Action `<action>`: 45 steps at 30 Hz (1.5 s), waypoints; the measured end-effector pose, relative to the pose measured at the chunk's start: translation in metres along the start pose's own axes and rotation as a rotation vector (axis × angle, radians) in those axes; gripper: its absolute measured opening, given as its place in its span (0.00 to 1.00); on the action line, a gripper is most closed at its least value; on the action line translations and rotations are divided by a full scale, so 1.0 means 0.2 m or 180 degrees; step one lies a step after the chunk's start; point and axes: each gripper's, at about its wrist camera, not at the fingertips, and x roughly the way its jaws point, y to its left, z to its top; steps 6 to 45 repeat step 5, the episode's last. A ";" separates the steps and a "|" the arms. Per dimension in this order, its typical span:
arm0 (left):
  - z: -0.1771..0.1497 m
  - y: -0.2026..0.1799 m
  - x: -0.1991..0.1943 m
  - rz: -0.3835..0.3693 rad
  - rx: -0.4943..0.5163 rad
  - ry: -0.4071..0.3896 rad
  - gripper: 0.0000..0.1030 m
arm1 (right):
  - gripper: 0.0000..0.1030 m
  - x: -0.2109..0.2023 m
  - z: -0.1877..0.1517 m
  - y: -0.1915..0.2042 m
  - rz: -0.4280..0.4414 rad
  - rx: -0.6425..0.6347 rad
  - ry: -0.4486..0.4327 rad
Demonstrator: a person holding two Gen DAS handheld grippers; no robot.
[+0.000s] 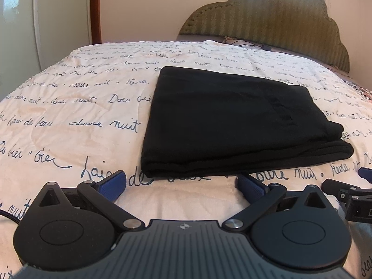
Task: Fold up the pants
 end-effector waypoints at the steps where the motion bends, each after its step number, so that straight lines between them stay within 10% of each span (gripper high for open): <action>1: 0.00 -0.01 0.00 0.0017 0.0017 -0.0004 1.00 | 1.00 0.00 0.00 0.00 0.0000 0.0000 0.0000; 45: 0.00 0.01 0.01 0.0003 -0.0055 0.0000 1.00 | 1.00 0.00 0.00 0.00 0.0000 0.0000 0.0000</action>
